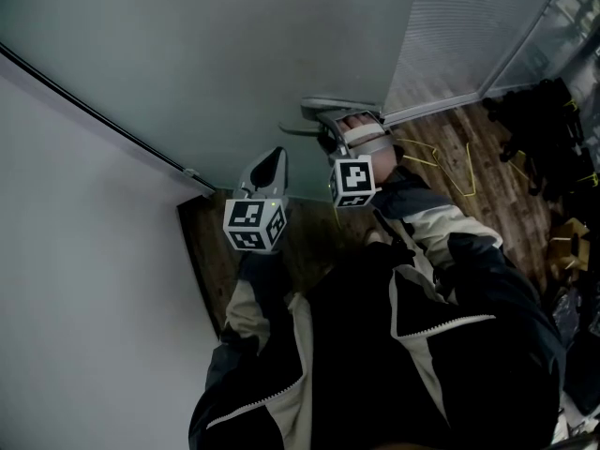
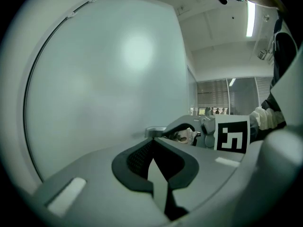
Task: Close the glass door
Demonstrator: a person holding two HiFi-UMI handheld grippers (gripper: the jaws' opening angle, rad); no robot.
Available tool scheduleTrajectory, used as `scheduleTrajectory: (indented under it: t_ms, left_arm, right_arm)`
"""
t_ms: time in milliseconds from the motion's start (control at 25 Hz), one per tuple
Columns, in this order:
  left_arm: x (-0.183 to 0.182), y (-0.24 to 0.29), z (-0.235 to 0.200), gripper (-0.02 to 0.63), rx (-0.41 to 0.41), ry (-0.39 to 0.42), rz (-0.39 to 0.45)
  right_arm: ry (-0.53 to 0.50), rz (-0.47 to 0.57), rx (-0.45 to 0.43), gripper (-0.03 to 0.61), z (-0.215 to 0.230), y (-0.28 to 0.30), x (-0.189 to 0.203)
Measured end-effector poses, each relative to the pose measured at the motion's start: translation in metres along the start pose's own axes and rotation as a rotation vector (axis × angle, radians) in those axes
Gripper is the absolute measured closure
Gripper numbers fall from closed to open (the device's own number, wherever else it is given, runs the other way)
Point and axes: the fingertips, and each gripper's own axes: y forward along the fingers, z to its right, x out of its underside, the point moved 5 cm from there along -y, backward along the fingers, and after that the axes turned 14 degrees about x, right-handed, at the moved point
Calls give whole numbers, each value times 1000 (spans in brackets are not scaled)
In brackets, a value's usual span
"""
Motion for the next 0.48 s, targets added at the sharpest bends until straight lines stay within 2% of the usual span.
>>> scheduleTrajectory:
  t_ms: [40,160,480]
  left_arm:
    - [0,-1,1,603,4,1,0]
    - [-2,-2,2,603,12,2,1]
    - [-7,4,2,603,29,10,5]
  right_arm:
    - [-15,-12,-1,437,-3,0,1]
    - [-44,-37,14,426,-1,-1,3]
    - [-33,-51,19,423,6,8,10]
